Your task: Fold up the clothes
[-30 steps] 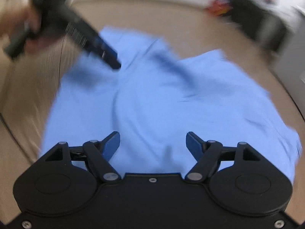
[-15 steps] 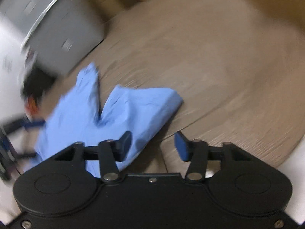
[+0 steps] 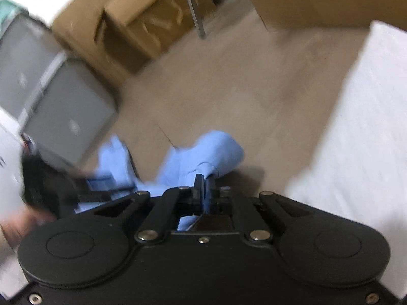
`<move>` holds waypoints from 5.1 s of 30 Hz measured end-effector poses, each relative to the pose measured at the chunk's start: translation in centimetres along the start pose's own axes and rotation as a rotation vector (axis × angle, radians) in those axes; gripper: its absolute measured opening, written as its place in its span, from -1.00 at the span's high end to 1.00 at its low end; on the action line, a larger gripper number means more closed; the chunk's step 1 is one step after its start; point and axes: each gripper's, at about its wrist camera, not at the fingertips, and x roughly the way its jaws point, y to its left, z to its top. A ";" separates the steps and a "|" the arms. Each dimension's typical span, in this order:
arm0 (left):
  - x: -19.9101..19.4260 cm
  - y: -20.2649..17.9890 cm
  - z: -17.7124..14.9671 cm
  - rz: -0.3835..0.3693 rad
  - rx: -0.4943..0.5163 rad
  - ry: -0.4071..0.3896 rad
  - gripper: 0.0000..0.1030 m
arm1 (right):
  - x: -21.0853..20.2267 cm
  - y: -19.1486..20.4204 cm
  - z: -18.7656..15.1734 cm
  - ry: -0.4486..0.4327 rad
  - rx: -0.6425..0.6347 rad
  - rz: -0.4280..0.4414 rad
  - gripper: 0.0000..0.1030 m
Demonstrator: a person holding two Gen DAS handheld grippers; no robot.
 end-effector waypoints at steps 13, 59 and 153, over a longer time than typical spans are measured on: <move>-10.0 -3.1 -7.8 -0.245 0.056 -0.052 -0.54 | 3.9 6.4 6.7 0.057 -0.659 0.051 0.36; -5.2 -11.3 -5.9 -0.509 -0.069 -0.073 -0.69 | -1.3 0.6 2.2 0.331 -0.312 0.216 0.83; -24.7 -23.4 -18.0 0.253 0.358 -0.082 -0.33 | -10.2 2.7 -4.3 0.613 -0.364 0.180 -0.40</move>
